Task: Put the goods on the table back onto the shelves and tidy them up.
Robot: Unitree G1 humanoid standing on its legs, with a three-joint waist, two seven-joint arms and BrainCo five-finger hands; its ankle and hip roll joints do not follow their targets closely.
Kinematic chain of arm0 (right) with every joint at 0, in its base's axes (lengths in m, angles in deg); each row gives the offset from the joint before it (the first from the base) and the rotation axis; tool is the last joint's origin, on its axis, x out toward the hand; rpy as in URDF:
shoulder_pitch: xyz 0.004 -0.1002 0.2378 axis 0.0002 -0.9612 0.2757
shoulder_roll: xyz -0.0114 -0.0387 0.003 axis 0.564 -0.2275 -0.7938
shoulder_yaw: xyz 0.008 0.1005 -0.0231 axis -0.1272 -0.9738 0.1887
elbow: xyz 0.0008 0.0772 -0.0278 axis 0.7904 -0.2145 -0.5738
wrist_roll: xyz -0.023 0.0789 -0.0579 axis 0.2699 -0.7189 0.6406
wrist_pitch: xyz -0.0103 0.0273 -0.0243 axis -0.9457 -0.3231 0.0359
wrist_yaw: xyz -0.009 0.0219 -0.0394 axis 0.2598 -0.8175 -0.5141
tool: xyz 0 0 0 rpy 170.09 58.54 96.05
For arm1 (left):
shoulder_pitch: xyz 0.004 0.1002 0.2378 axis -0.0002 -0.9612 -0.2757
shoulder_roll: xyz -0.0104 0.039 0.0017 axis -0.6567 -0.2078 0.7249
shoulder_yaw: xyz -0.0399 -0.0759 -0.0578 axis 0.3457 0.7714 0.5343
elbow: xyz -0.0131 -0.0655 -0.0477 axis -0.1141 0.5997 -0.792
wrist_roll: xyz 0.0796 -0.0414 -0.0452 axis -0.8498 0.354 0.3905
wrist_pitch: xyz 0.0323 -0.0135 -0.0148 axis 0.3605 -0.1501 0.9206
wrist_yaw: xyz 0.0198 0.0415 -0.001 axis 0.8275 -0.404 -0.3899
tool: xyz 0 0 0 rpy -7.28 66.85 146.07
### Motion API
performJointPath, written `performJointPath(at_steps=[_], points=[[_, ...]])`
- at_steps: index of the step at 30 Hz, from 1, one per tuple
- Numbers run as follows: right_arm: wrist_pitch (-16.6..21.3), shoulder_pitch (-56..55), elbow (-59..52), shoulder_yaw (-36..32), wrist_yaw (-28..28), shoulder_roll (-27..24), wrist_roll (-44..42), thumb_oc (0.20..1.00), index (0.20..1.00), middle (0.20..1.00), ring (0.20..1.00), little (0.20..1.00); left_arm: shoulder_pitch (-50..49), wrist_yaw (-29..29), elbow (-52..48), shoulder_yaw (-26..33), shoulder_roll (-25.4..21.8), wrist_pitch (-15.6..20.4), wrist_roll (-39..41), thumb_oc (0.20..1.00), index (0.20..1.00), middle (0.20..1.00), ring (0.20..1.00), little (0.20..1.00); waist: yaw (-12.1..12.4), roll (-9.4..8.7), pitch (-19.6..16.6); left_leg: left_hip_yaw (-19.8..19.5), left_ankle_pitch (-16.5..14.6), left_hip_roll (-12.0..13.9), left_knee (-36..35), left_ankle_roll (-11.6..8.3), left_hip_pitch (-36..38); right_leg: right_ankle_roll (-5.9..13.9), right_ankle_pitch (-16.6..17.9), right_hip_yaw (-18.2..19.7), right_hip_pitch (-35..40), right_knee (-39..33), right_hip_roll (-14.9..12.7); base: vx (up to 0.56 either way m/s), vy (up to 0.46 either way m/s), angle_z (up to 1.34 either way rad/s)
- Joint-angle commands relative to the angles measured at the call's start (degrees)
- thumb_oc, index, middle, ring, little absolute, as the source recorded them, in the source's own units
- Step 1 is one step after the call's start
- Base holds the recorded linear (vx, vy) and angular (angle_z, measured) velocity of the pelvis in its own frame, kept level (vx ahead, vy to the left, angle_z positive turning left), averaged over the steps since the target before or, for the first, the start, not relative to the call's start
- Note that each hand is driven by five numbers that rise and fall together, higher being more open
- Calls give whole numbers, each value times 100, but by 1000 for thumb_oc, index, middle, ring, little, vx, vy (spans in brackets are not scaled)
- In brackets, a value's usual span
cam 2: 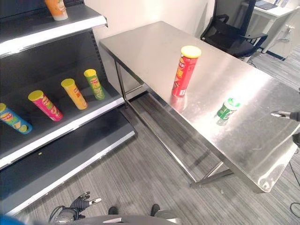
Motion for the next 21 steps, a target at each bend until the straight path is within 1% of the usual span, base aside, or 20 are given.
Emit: performJointPath(at_steps=[1,9,12,17,21], points=[[109,407,-154,-4,-47,-140,253,1000,1000,1000,1000,1000,154,-57,220,87,-151,56,101,1000,1000,1000,1000,1000,226,-351,-61,111,-469,-79,75,51,207,437,-457,252,79,71,-352,47,47,11],[90,300,-321,54,-42,47,469,1000,1000,1000,1000,1000,26,-67,396,224,-134,47,60,1000,1000,1000,1000,1000,312,-337,-83,3,-518,-127,75,78,233,461,-471,169,136,71,-401,19,13,3],[59,371,-261,194,-62,90,615,1000,1000,1000,1000,1000,-3,-80,378,228,-124,38,64,1000,1000,1000,1000,1000,358,-341,-92,-23,-532,-133,75,84,244,472,-475,130,154,71,-417,17,-1,11],[-34,678,59,573,-116,175,882,1000,1000,1000,1000,1000,-10,-112,353,157,-96,41,91,1000,1000,1000,1000,1000,426,-331,-93,-68,-541,-139,75,86,249,475,-498,105,169,71,-426,6,-3,3],[-124,1128,559,1003,-120,305,853,1000,1000,1000,1000,1000,-9,-139,269,119,-123,41,156,1000,1000,1000,1000,1000,492,-320,-65,-131,-510,-132,75,71,225,468,-509,83,166,71,-413,19,-47,0]])
